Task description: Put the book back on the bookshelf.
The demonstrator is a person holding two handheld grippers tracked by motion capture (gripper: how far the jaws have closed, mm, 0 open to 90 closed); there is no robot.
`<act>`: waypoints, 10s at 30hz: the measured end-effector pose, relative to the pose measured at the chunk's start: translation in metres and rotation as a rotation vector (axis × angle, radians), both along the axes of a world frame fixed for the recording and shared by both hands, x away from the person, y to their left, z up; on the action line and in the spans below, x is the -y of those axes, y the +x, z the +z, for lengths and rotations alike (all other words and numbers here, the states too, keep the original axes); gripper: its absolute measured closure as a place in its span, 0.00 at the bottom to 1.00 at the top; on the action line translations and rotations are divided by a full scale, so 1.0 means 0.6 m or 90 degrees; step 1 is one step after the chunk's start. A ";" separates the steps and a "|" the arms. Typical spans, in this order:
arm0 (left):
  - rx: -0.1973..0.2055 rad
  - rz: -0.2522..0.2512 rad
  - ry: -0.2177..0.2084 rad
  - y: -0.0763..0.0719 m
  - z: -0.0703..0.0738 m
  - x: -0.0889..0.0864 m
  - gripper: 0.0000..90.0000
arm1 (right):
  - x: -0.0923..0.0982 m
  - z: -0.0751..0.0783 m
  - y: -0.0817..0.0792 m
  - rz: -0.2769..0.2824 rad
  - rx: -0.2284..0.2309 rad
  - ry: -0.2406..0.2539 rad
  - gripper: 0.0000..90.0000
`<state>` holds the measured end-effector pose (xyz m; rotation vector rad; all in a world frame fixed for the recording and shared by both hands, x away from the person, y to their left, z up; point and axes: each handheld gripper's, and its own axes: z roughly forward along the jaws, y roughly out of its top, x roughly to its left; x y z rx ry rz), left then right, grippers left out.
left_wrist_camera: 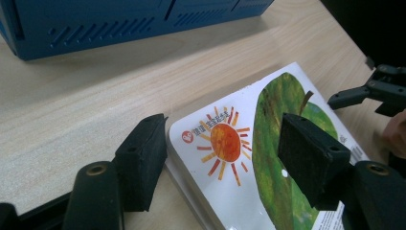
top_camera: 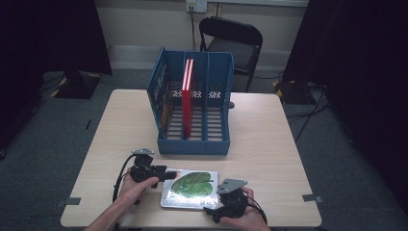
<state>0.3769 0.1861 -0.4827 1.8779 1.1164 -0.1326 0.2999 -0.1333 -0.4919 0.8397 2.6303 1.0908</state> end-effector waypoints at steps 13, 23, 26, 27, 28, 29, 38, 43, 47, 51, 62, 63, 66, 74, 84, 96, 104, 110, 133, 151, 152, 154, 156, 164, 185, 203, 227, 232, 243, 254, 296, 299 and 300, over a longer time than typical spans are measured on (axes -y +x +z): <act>0.011 0.006 -0.052 0.011 0.018 -0.003 0.39 | 0.002 0.001 -0.002 0.002 0.003 -0.007 0.09; -0.002 0.014 -0.081 0.006 0.019 -0.004 0.39 | -0.001 -0.003 -0.009 0.004 0.032 -0.032 0.09; -0.016 0.006 -0.094 0.002 0.016 -0.008 0.40 | -0.001 -0.003 -0.010 0.000 0.030 -0.029 0.09; -0.023 0.002 -0.101 0.000 0.015 -0.009 0.40 | -0.001 -0.003 -0.009 0.000 0.027 -0.027 0.09; -0.037 -0.019 -0.121 -0.001 0.012 -0.008 0.45 | 0.000 -0.003 -0.008 -0.001 0.027 -0.024 0.09; -0.041 -0.028 -0.126 -0.005 0.010 -0.004 0.48 | 0.000 -0.003 -0.007 -0.002 0.023 -0.020 0.09; -0.046 -0.037 -0.095 -0.005 0.012 0.011 0.48 | -0.002 -0.003 -0.005 -0.003 0.021 -0.021 0.10; -0.077 -0.082 -0.099 -0.005 0.003 0.032 0.47 | -0.002 -0.003 -0.002 0.000 0.019 -0.019 0.10; -0.084 -0.099 -0.090 -0.006 0.000 0.042 0.41 | -0.004 -0.002 0.003 0.009 0.019 -0.021 0.10; -0.079 -0.103 -0.069 -0.004 -0.003 0.040 0.49 | -0.003 -0.002 0.004 0.009 0.016 -0.017 0.10; -0.097 -0.141 -0.099 -0.006 -0.004 0.040 0.61 | -0.006 0.003 0.017 0.026 -0.006 -0.020 0.09; -0.102 -0.144 -0.107 -0.005 -0.003 0.039 0.63 | -0.005 0.003 0.018 0.027 -0.006 -0.020 0.09; -0.120 -0.146 -0.128 -0.003 -0.007 0.035 0.69 | -0.006 0.005 0.018 0.027 -0.004 -0.021 0.09; -0.102 -0.153 -0.124 -0.007 -0.003 0.034 0.72 | -0.003 0.017 0.015 0.025 0.000 0.014 0.14; -0.047 -0.169 -0.109 -0.018 0.008 0.038 0.72 | 0.011 0.022 0.030 -0.001 -0.033 0.055 0.15; 0.060 -0.197 -0.074 -0.047 0.033 0.046 0.73 | 0.013 0.020 0.047 -0.011 -0.068 0.081 0.13; 0.089 -0.211 -0.055 -0.054 0.040 0.049 0.73 | 0.012 0.034 0.070 -0.006 -0.069 0.075 0.13; 0.087 -0.208 -0.057 -0.053 0.038 0.050 0.73 | 0.017 0.034 0.087 0.005 -0.094 0.089 0.15; 0.101 -0.178 -0.029 -0.049 0.034 0.038 0.75 | 0.045 0.082 0.074 -0.040 0.015 0.148 0.58; 0.126 -0.168 0.042 -0.049 0.026 0.041 0.67 | 0.059 0.114 0.059 0.020 0.049 0.147 0.65; 0.127 -0.168 0.044 -0.049 0.025 0.042 0.66 | 0.055 0.111 0.061 0.029 0.041 0.142 0.62; 0.122 -0.171 0.052 -0.049 0.024 0.043 0.63 | 0.041 0.102 0.062 0.050 0.031 0.121 0.63; 0.123 -0.167 0.053 -0.049 0.023 0.044 0.63 | 0.024 0.094 0.060 0.054 0.042 0.093 0.63; 0.118 -0.154 0.052 -0.049 0.027 0.035 0.61 | 0.019 0.090 0.060 0.054 0.057 0.090 0.65; 0.125 -0.094 0.064 -0.050 0.057 -0.022 0.37 | 0.023 0.090 0.056 0.048 0.063 0.099 0.67; 0.138 -0.068 0.052 -0.049 0.060 -0.033 0.37 | 0.014 0.095 0.058 0.060 0.069 0.107 0.68; 0.164 -0.061 0.048 -0.032 0.044 0.004 0.37 | 0.019 0.096 0.038 0.097 0.047 0.122 0.80; 0.166 -0.062 0.058 -0.032 0.043 0.014 0.38 | -0.001 0.086 0.043 0.099 0.050 0.116 0.75; 0.166 -0.063 0.056 -0.031 0.041 0.014 0.38 | -0.019 0.070 0.050 0.066 0.055 0.115 0.69; 0.166 -0.064 0.065 -0.030 0.038 0.017 0.39 | -0.045 0.065 0.048 0.074 0.063 0.097 0.76; 0.129 0.029 0.141 -0.023 0.034 -0.021 0.17 | 0.009 0.100 0.047 0.034 0.046 0.120 0.85; 0.133 0.035 0.142 -0.023 0.034 -0.023 0.17 | 0.015 0.105 0.046 0.029 0.048 0.124 0.85; 0.134 0.038 0.140 -0.023 0.034 -0.024 0.17 | 0.017 0.107 0.045 0.027 0.048 0.128 0.85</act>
